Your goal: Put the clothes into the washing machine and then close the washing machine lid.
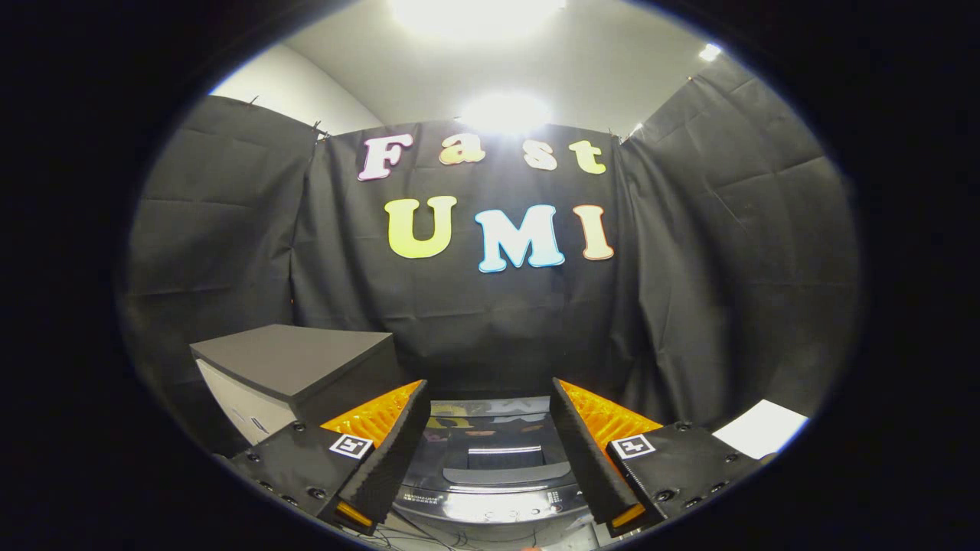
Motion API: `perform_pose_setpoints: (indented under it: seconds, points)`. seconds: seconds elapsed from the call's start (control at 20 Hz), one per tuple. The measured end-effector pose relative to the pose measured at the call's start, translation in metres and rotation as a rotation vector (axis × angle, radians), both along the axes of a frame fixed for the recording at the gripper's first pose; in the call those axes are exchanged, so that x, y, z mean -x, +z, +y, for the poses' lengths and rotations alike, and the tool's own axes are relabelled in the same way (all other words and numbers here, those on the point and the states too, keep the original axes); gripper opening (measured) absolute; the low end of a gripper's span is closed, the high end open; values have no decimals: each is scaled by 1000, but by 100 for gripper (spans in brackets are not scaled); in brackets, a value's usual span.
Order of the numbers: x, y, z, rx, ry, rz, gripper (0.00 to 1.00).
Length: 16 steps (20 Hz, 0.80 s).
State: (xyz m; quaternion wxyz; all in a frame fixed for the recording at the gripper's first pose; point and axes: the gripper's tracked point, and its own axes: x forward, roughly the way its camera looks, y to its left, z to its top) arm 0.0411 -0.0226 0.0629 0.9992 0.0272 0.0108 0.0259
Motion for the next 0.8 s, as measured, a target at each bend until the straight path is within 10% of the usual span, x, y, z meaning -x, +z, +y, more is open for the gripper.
perform_pose_setpoints:
  seconds: [0.8]
  points:
    - [55, -11, 1, 17, 13, 14, 97]
